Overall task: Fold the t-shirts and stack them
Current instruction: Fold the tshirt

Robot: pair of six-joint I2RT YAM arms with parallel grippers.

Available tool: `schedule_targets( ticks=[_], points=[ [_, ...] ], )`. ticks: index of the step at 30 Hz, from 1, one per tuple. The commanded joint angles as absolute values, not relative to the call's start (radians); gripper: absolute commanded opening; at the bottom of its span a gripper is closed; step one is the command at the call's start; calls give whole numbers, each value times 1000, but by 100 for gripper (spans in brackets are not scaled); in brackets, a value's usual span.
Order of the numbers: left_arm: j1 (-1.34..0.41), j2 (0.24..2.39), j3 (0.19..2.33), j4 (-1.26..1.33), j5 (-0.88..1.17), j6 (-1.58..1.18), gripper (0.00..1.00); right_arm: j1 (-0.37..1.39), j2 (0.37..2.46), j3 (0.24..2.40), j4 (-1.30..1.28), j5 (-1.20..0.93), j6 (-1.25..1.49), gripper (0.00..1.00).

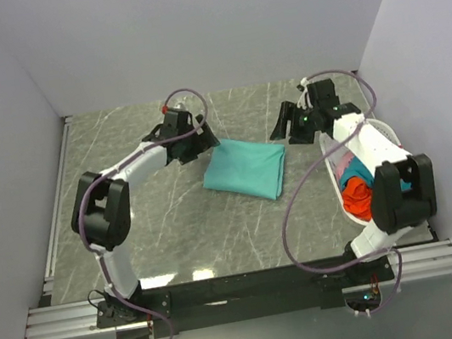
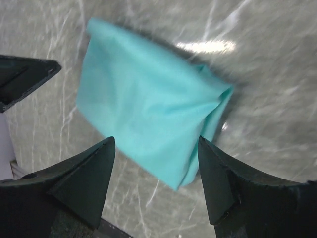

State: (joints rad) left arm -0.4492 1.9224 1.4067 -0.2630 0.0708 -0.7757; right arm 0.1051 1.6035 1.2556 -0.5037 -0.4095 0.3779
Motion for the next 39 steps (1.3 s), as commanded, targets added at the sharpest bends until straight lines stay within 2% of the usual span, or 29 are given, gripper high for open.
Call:
schedule_targets(
  ticks=[1, 7, 19, 28, 33, 39],
  points=[
    [-514, 1815, 1326, -184, 112, -802, 99, 169, 1508, 1154, -451, -413, 403, 74],
    [-554, 1833, 1299, -160, 156, -818, 99, 213, 1545, 1137, -370, -443, 440, 74],
    [-565, 1916, 1189, -109, 173, -815, 99, 233, 1899, 1364, -359, -394, 436, 75],
    [-565, 1904, 1095, -72, 186, -841, 100, 252, 2022, 1400, -343, -408, 405, 75],
    [-569, 1793, 1046, -106, 152, -848, 99, 298, 1981, 1482, -463, -313, 331, 75],
    [-595, 1596, 974, -166, 68, -854, 99, 366, 1729, 1438, -531, -102, 314, 77]
  ],
)
